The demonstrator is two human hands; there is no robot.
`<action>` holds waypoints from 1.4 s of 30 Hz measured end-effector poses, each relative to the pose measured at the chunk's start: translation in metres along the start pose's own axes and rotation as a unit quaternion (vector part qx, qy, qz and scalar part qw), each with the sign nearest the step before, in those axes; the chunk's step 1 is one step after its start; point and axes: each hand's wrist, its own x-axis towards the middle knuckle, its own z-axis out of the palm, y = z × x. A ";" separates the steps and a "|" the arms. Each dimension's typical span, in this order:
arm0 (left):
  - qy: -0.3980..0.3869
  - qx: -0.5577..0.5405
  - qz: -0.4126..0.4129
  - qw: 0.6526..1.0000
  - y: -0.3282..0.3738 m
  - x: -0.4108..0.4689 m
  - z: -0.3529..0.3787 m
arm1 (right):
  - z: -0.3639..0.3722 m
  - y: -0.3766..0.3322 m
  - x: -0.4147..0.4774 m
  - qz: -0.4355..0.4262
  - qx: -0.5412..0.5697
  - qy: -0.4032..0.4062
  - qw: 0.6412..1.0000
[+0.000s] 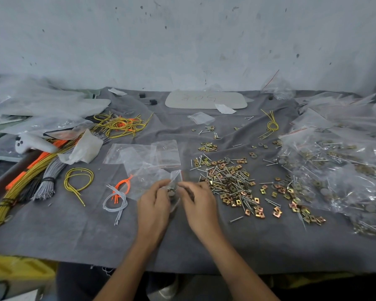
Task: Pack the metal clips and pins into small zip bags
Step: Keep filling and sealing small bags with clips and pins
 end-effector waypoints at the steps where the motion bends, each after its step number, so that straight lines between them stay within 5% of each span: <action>1: 0.023 -0.008 0.006 1.000 0.001 -0.001 -0.001 | 0.000 -0.001 0.000 0.002 -0.005 -0.007 1.000; 6: 0.205 -0.075 0.000 0.976 0.006 0.000 -0.006 | 0.000 -0.003 0.000 0.014 -0.035 -0.039 0.999; 12: 0.246 -0.088 -0.042 0.964 0.009 0.001 -0.010 | 0.003 0.001 0.000 0.021 -0.024 -0.032 0.999; 20: 0.198 -0.068 -0.044 0.977 0.010 0.002 -0.009 | 0.005 0.001 0.001 -0.032 -0.125 -0.088 0.988; 31: -0.026 0.101 0.020 0.994 0.001 -0.001 0.001 | 0.008 0.006 0.003 -0.019 -0.164 -0.090 0.982; 38: -0.020 0.125 0.030 0.991 0.006 -0.002 0.001 | 0.006 0.010 0.000 -0.050 -0.190 -0.141 0.970; 42: -0.022 0.162 0.031 0.986 0.002 0.000 0.001 | -0.016 0.012 0.003 -0.072 -0.117 -0.186 0.973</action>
